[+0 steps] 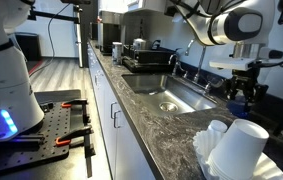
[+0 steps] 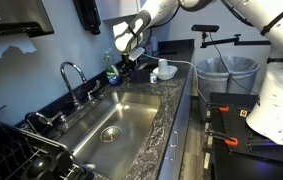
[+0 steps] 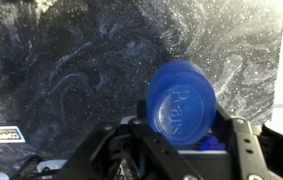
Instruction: Move the blue object to the right.
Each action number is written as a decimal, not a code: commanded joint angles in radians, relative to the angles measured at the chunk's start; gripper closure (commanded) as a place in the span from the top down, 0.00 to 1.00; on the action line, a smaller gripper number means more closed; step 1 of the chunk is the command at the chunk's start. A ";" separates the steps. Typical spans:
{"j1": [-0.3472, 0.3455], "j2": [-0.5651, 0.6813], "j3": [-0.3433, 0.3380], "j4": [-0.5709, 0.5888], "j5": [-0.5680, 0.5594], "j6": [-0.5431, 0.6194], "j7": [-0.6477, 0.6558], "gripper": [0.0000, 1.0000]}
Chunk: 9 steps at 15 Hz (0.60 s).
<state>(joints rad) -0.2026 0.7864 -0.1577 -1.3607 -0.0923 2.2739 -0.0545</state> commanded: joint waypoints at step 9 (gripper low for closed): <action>0.032 -0.020 -0.052 0.005 0.004 -0.014 0.282 0.61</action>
<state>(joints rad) -0.1715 0.7638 -0.2068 -1.3606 -0.0919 2.2629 0.2314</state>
